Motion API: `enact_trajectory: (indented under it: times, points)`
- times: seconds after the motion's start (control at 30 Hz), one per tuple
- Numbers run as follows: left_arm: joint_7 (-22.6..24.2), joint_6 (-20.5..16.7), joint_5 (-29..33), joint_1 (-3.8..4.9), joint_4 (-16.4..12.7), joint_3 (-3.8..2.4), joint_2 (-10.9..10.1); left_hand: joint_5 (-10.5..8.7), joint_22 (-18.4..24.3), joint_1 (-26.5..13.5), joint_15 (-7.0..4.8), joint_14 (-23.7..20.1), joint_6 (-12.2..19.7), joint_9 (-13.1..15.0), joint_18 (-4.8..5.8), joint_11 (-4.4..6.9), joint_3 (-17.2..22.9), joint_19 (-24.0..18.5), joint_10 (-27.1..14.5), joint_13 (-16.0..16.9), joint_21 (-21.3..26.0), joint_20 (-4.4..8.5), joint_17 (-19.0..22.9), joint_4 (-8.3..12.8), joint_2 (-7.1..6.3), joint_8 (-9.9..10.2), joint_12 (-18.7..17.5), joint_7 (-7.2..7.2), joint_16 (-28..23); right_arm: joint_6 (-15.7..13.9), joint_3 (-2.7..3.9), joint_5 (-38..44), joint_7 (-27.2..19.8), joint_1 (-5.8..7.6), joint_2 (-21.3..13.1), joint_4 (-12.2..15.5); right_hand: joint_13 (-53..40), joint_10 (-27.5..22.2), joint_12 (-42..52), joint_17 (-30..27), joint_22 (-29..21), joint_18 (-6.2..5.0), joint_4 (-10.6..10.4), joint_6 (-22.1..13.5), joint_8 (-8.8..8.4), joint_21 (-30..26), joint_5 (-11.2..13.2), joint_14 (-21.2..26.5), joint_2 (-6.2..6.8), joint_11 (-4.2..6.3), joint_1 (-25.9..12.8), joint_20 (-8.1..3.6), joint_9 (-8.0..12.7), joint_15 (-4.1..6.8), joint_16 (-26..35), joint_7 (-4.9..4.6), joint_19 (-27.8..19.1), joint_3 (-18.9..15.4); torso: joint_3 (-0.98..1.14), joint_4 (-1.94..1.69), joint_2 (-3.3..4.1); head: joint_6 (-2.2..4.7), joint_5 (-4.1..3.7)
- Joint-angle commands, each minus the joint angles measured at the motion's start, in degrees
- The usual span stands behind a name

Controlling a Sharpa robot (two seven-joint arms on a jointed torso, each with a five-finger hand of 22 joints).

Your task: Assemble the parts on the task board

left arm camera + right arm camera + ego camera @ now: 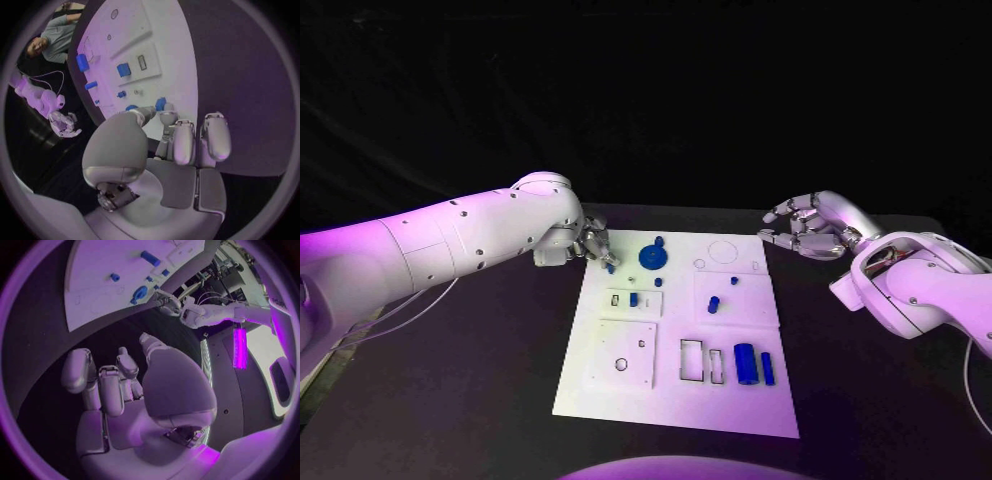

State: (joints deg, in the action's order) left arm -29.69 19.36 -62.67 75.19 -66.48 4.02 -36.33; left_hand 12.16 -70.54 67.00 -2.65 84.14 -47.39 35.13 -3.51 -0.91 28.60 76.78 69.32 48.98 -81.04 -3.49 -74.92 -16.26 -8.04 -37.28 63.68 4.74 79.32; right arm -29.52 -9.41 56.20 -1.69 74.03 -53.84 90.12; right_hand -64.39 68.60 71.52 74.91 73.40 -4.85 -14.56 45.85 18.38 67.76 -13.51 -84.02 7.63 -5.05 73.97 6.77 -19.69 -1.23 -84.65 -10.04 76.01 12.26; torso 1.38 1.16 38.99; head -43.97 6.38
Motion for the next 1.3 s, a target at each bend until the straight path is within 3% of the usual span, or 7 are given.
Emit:
enact_trajectory:
  times: [0.03,0.3,0.63,0.83,1.1,1.3]
  points:
    - [0.43,0.25,1.83,-0.01,0.00,-0.01,0.16,0.11,-0.15,2.02,-0.40,2.16,-0.33,0.19,-0.76,0.52,1.20,0.23,-0.01,-0.11,0.01,0.06,-2.15,0.48,0.30,-0.48,0.31,-0.09,-0.10,0.12,0.00,0.41,-0.22,-0.07,0.09,-0.03,0.01,-0.29,-0.22,1.14,-0.05,-0.76,-0.28,-0.29,0.38,-0.33,-0.11,-2.59,0.03,0.03,-0.08,0.00,-0.10,0.52,0.32,0.23,-0.28,0.04,0.00,0.01,0.00,-0.08,0.00]
    - [0.62,-0.80,5.43,-0.01,0.04,-0.01,0.15,0.03,-1.00,9.47,-0.75,2.18,0.85,1.74,-0.61,0.84,8.30,0.65,0.47,-0.58,-0.33,0.43,-2.14,4.26,0.54,-3.03,-0.02,-0.34,-0.08,0.12,0.00,0.41,-0.23,-0.11,0.15,-0.08,0.01,-0.29,-0.22,1.14,-0.05,-0.76,-0.28,-0.29,0.38,-0.33,-0.11,-2.59,0.03,0.03,-0.08,0.00,-0.10,0.52,0.32,0.23,-0.28,0.04,0.00,0.00,-0.02,-0.22,0.06]
    - [0.78,-3.68,8.74,-0.22,-0.90,-0.08,-0.97,0.12,-1.44,9.97,-0.63,2.20,1.59,3.45,-0.55,0.73,13.64,0.82,0.91,-0.75,-0.56,0.45,-2.17,6.29,-0.53,-5.12,-0.16,-0.10,-0.04,0.12,0.00,0.42,-0.25,-0.16,0.18,-0.17,0.03,-0.28,-0.22,1.07,-0.12,-0.78,-0.37,-0.28,0.41,-0.44,-0.16,-2.58,-0.03,0.04,-0.05,-0.01,-0.11,0.52,0.37,0.24,-0.32,0.04,0.02,-0.04,-0.09,-0.14,0.08]
    - [0.78,-6.19,11.38,-0.34,-4.61,-0.36,-3.83,0.18,-2.04,9.31,-0.72,2.22,1.45,4.03,-0.45,0.82,15.81,1.20,1.55,-0.13,-0.88,0.51,-2.22,6.99,-1.45,-5.94,0.37,-0.18,0.01,0.09,0.00,0.40,-0.25,-0.17,0.10,-0.24,0.11,-0.35,-0.28,1.04,-0.15,-0.79,-0.39,-0.28,0.42,-0.49,-0.17,-2.57,-0.04,0.04,-0.04,-0.01,-0.11,0.52,0.38,0.24,-0.34,0.04,0.04,-0.10,-0.10,-0.21,0.17]
    - [0.77,-9.74,13.31,-0.41,-12.46,-0.45,-8.76,0.40,-3.42,8.27,-0.98,2.26,0.89,4.47,-0.17,1.11,18.81,2.13,2.59,0.74,-1.60,0.73,-2.27,8.09,-2.87,-6.72,1.09,-0.45,0.06,0.08,0.00,0.30,-0.25,-0.24,0.14,-0.40,0.05,-0.30,-0.24,1.07,-0.17,-0.79,-0.43,-0.28,0.43,-0.52,-0.18,-2.58,-0.04,0.04,-0.05,-0.01,-0.11,0.53,0.37,0.24,-0.36,0.03,0.19,-0.29,-0.31,-0.57,0.41]
    - [0.80,-12.01,12.42,-1.27,-16.60,-0.38,-10.87,0.72,-4.33,7.27,-1.16,2.28,0.31,4.63,0.01,1.32,20.61,2.74,3.44,1.40,-2.08,0.90,-2.30,8.80,-3.88,-7.11,1.58,-0.65,0.08,0.07,0.00,0.24,-0.25,-0.33,0.15,-0.46,0.05,-0.30,-0.24,1.07,-0.17,-0.79,-0.43,-0.28,0.43,-0.52,-0.18,-2.58,-0.04,0.04,-0.05,-0.01,-0.11,0.53,0.37,0.24,-0.36,0.03,0.25,-0.35,-0.41,-0.86,0.56]
